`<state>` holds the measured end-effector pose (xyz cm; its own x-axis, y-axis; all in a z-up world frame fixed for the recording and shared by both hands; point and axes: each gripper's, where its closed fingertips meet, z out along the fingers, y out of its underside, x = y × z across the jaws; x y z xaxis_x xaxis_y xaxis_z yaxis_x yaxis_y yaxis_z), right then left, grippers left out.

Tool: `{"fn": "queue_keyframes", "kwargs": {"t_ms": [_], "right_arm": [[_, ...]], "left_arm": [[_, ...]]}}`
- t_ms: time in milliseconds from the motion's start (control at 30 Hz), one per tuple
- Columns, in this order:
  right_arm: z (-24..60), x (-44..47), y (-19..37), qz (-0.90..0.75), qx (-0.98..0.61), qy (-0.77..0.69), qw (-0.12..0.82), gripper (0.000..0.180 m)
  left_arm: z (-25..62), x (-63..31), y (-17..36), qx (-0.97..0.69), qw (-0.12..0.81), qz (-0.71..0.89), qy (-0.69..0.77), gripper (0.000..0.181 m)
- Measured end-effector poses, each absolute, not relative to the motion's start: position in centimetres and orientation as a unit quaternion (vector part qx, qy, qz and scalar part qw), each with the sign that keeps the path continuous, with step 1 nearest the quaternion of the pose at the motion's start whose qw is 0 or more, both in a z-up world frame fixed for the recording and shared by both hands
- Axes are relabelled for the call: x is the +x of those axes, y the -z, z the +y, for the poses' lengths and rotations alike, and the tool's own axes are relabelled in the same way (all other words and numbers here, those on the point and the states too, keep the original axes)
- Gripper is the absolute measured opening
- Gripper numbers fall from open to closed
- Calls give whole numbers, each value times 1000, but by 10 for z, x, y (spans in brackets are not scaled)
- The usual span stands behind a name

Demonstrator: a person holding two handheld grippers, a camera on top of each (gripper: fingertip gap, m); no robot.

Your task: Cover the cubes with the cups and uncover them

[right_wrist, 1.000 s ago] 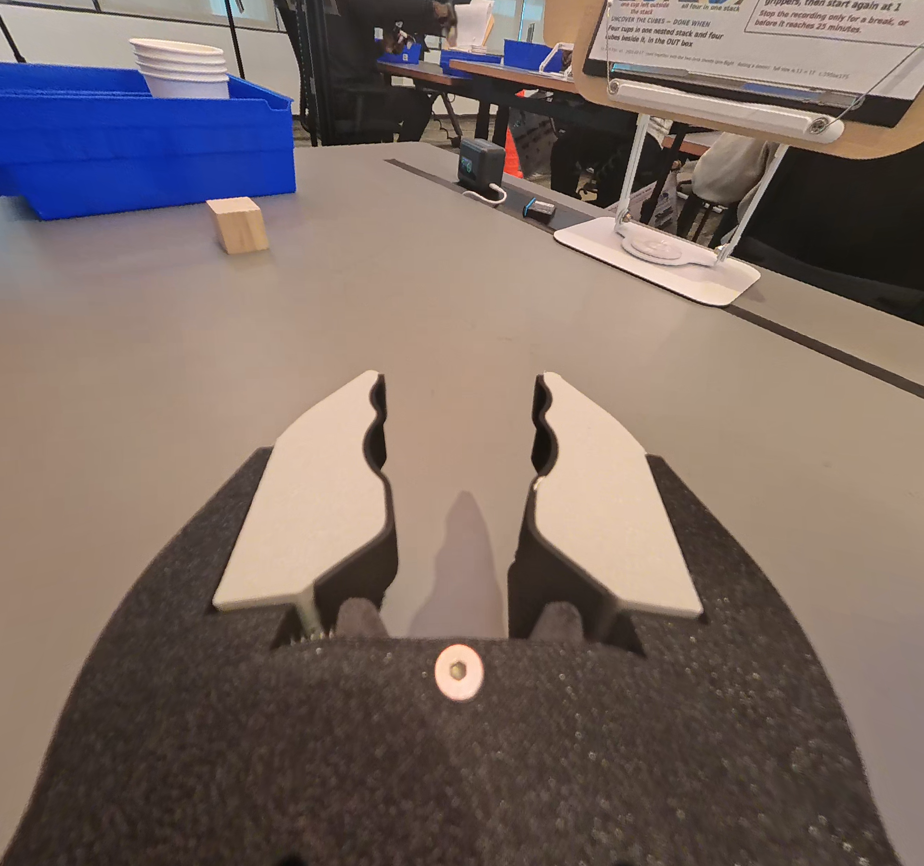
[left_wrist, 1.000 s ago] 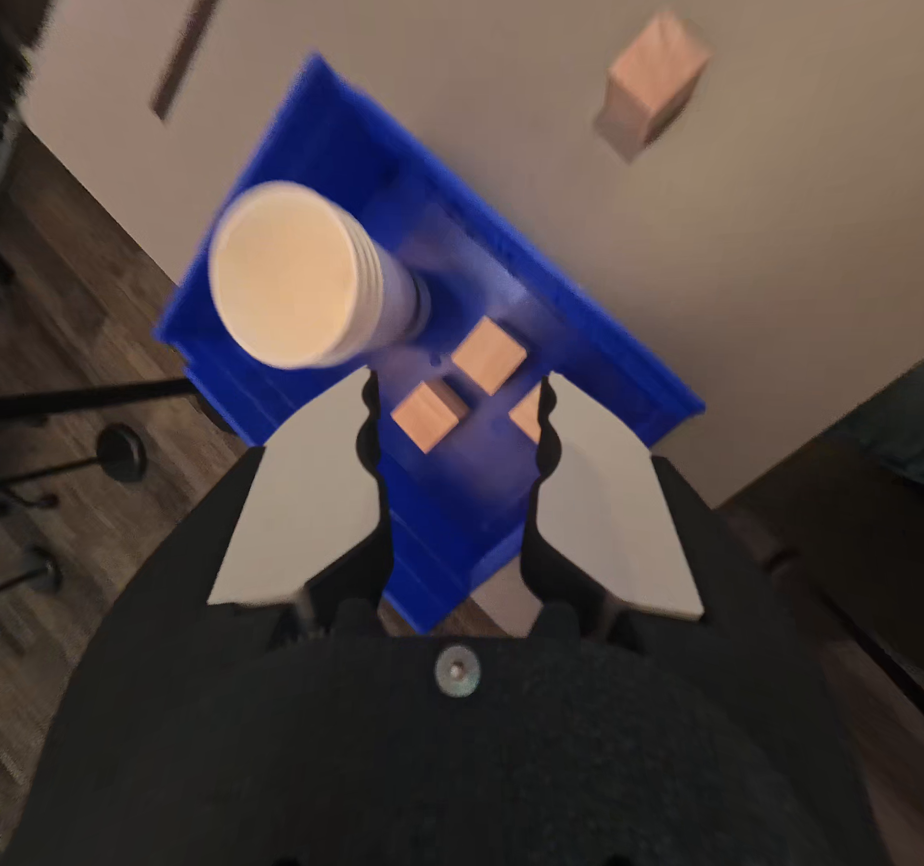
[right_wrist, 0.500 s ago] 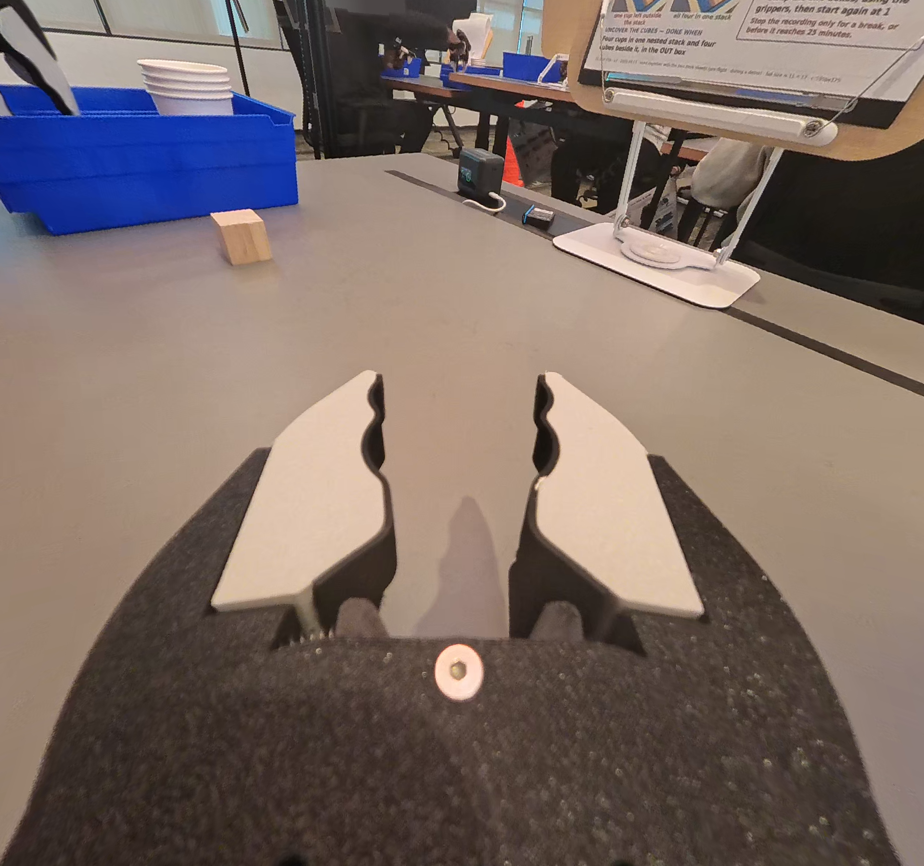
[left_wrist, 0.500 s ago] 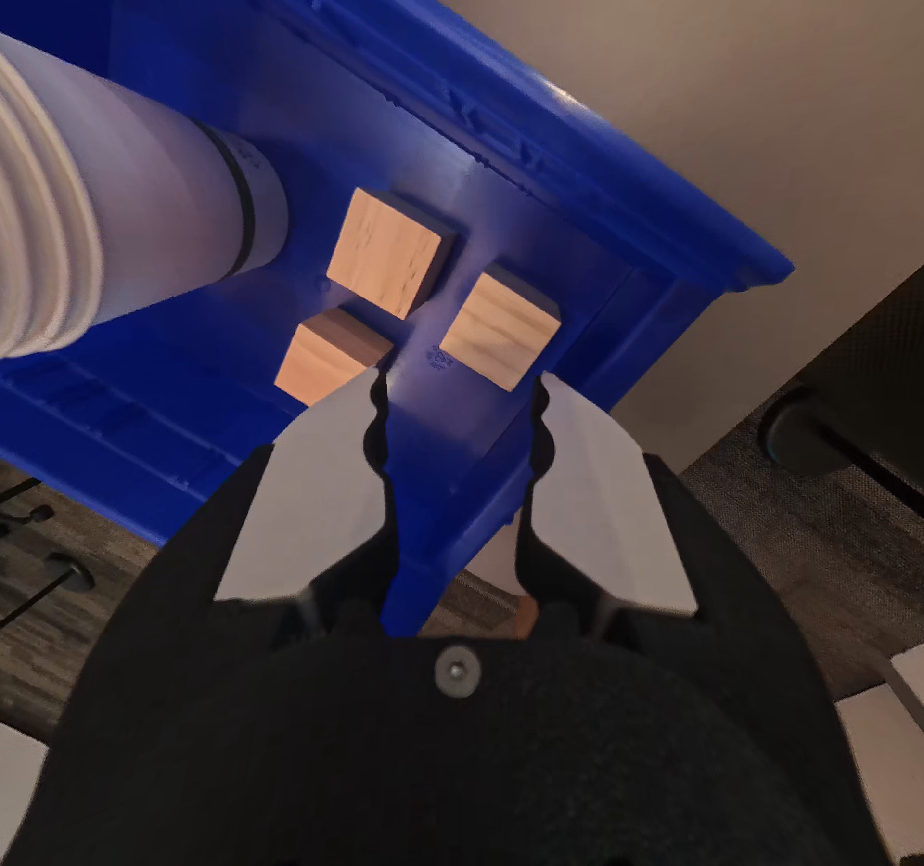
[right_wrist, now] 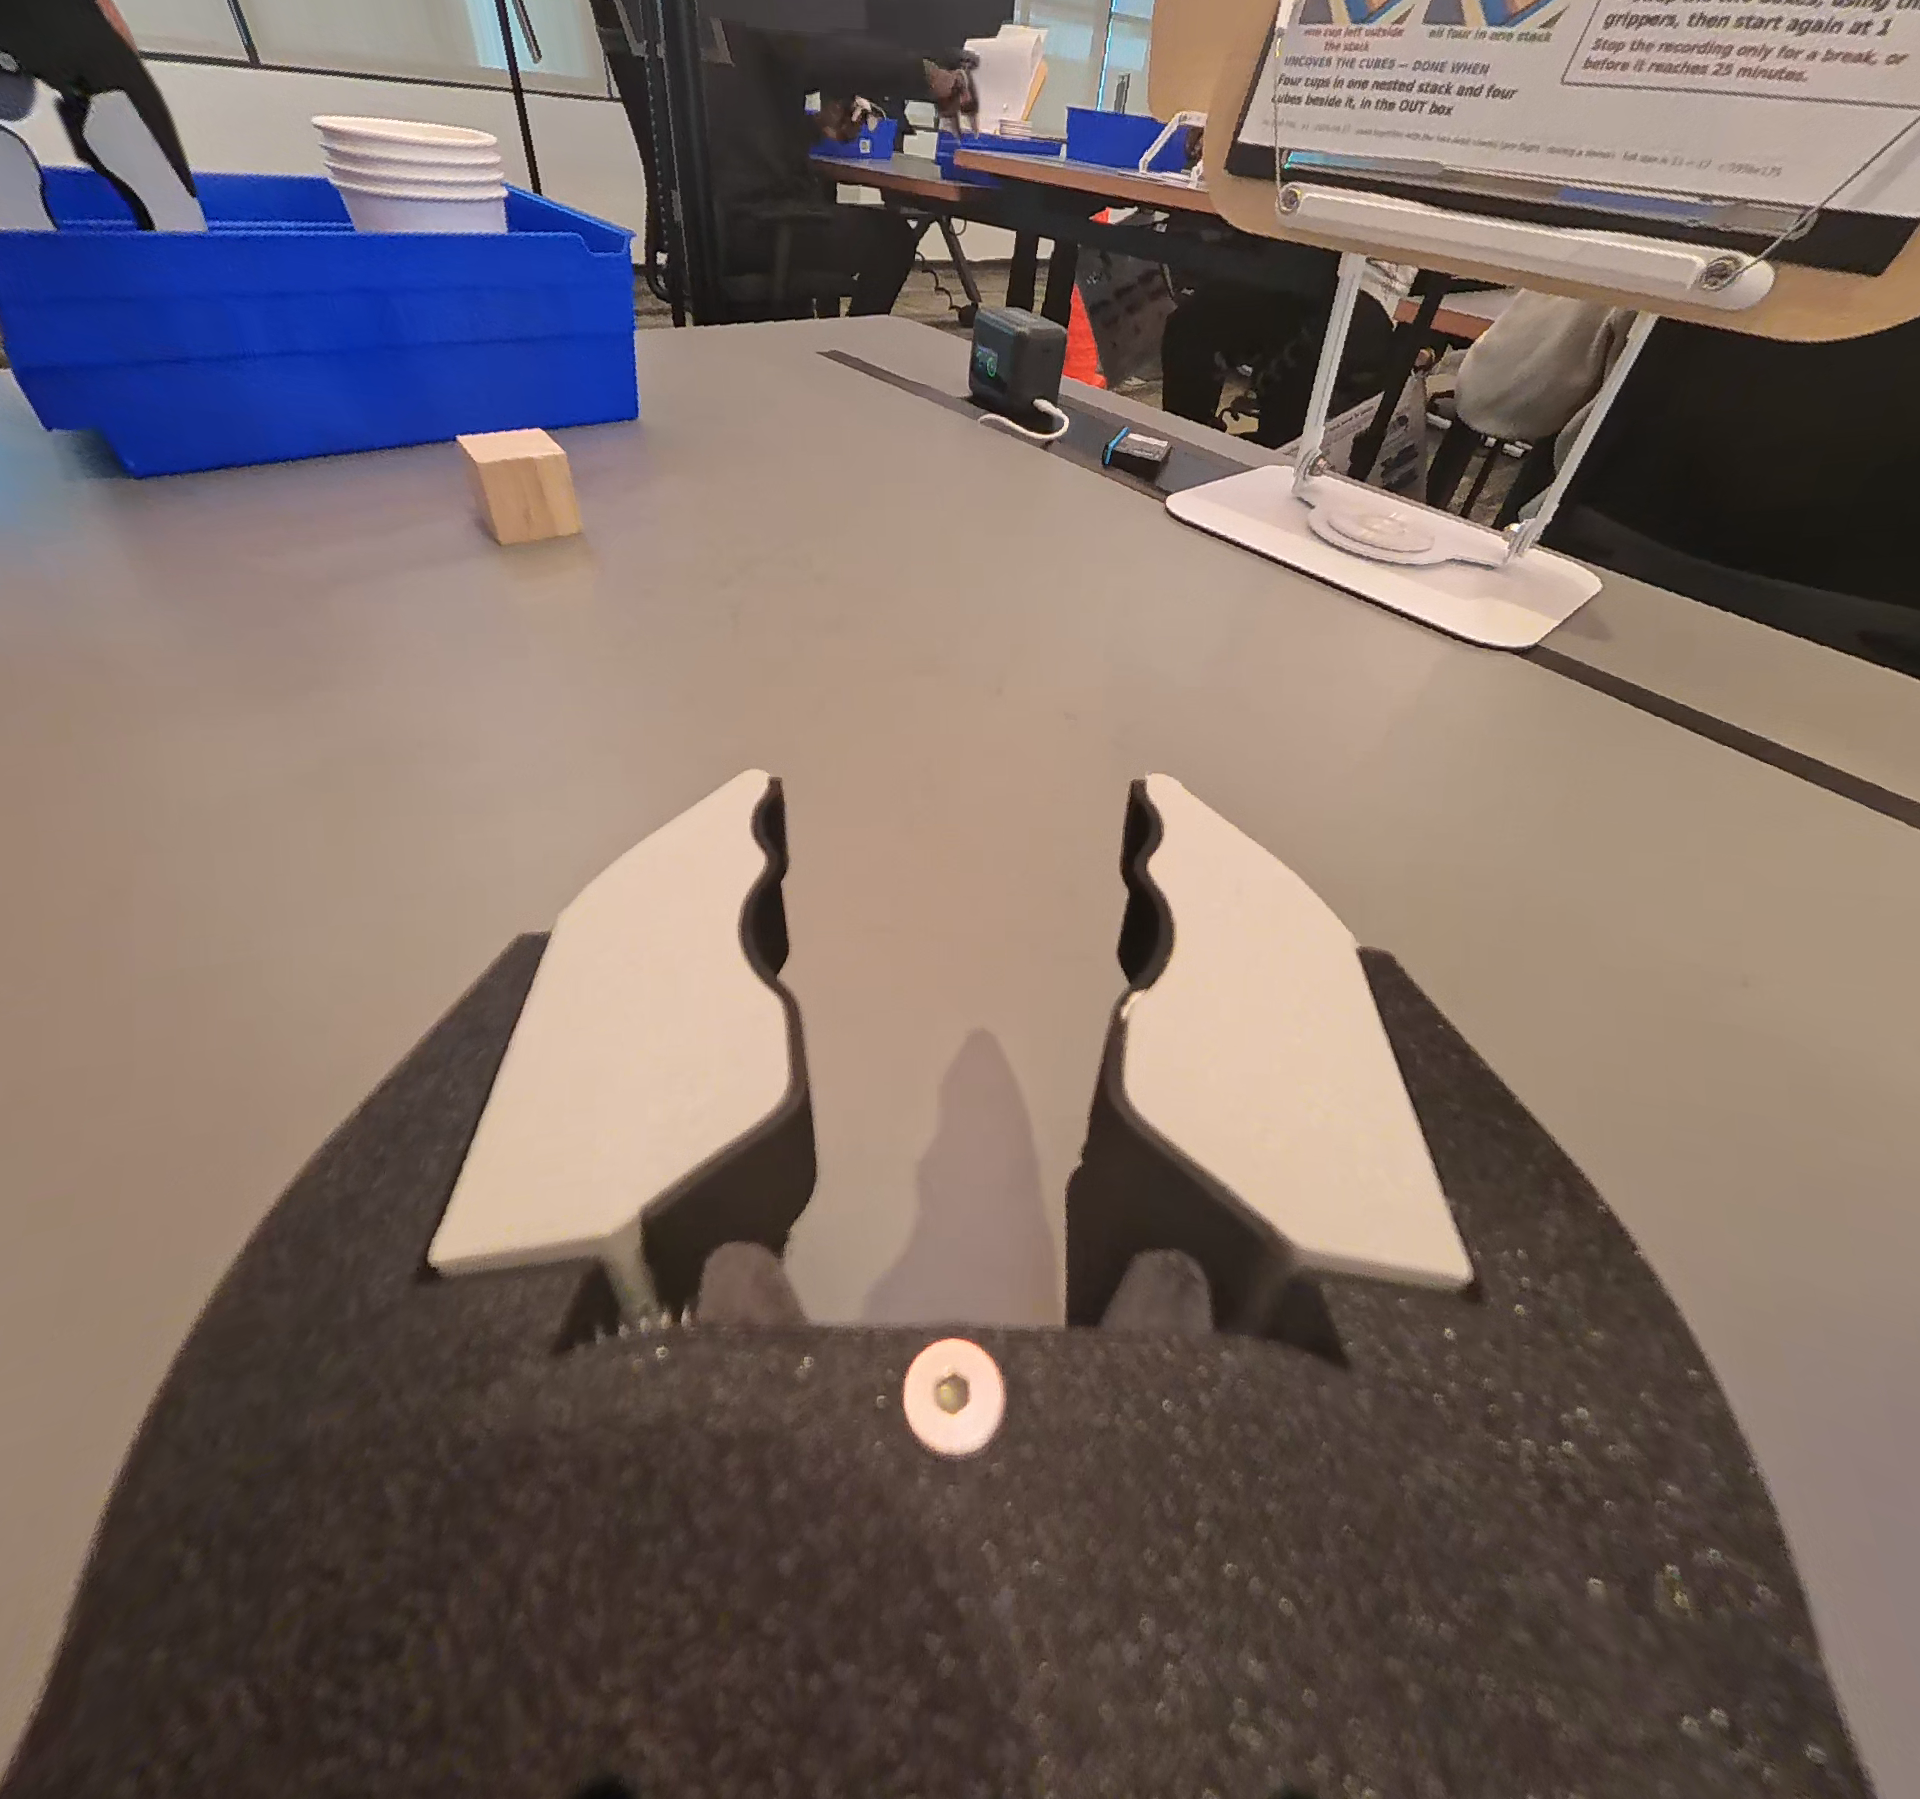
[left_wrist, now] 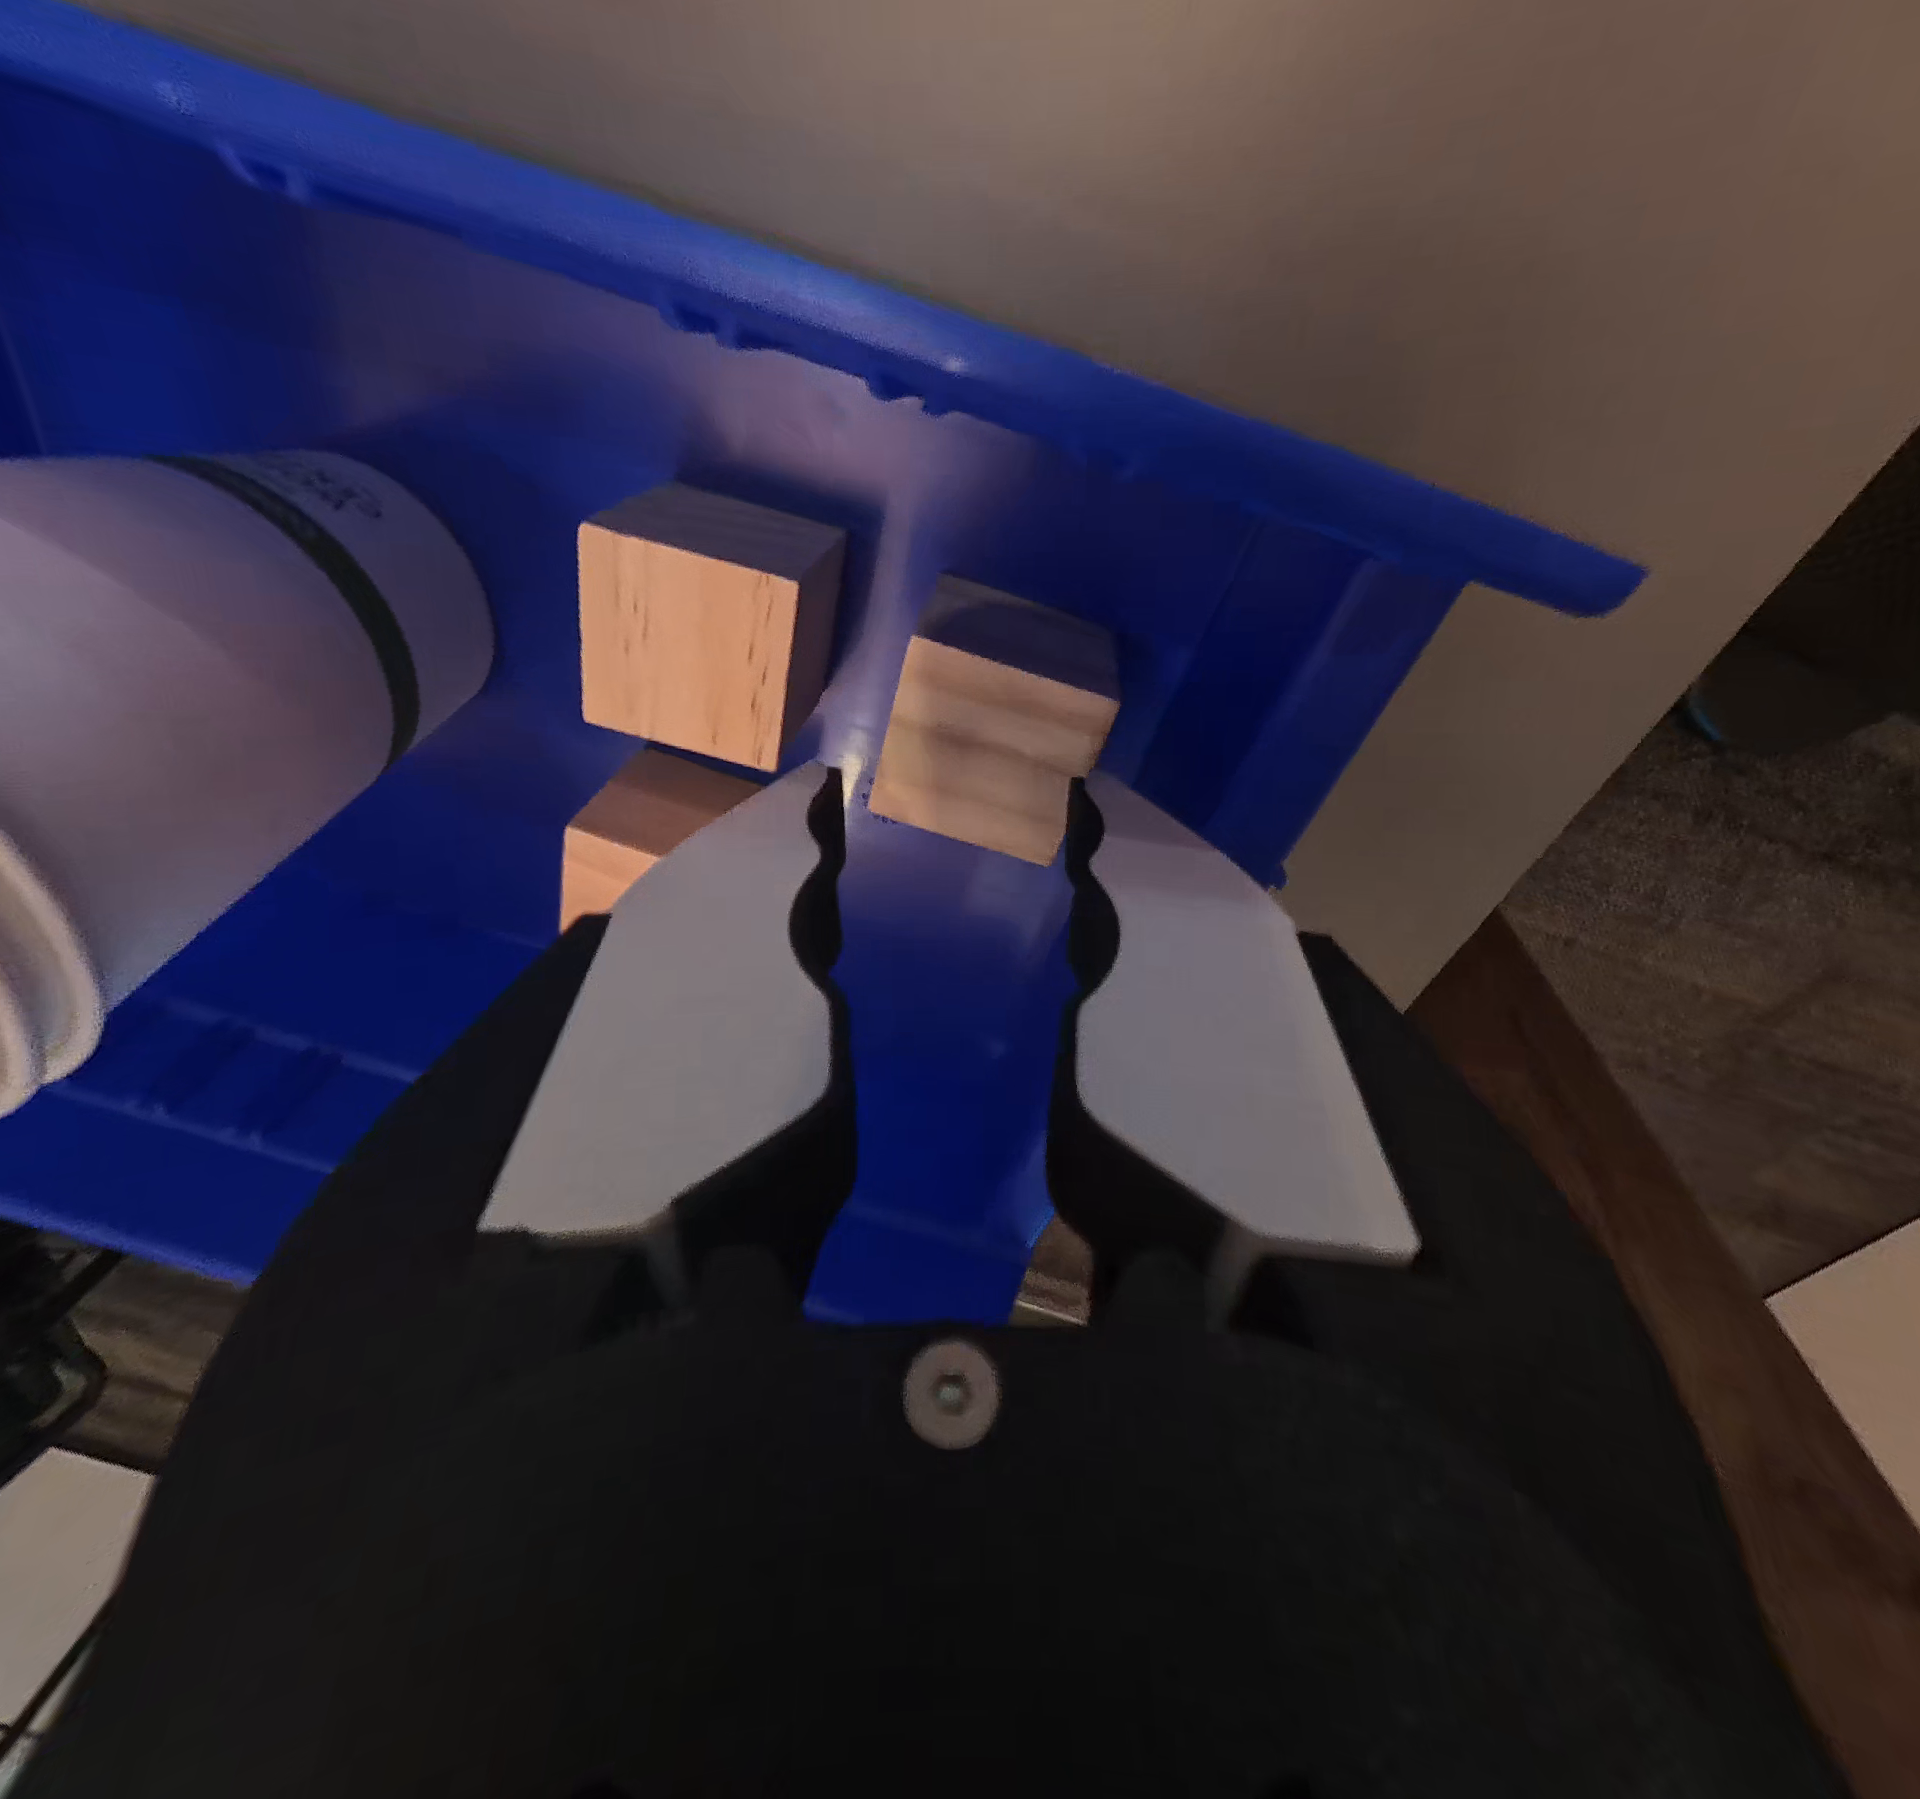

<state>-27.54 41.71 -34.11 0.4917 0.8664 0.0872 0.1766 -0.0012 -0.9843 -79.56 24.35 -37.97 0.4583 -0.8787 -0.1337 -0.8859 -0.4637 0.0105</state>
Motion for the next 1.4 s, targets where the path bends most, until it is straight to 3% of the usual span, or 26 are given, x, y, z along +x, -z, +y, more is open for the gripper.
{"fn": "queue_keyframes", "kwargs": {"t_ms": [733, 1400], "right_arm": [[418, -272, 337, -394, -638, -315, 582, 65], [419, -271, 338, -393, -640, -317, 580, 67]], "left_arm": [[244, -805, 386, -814, -20, 578, -58, 40], [239, -801, 399, -816, -25, 576, -39, 56]]}}
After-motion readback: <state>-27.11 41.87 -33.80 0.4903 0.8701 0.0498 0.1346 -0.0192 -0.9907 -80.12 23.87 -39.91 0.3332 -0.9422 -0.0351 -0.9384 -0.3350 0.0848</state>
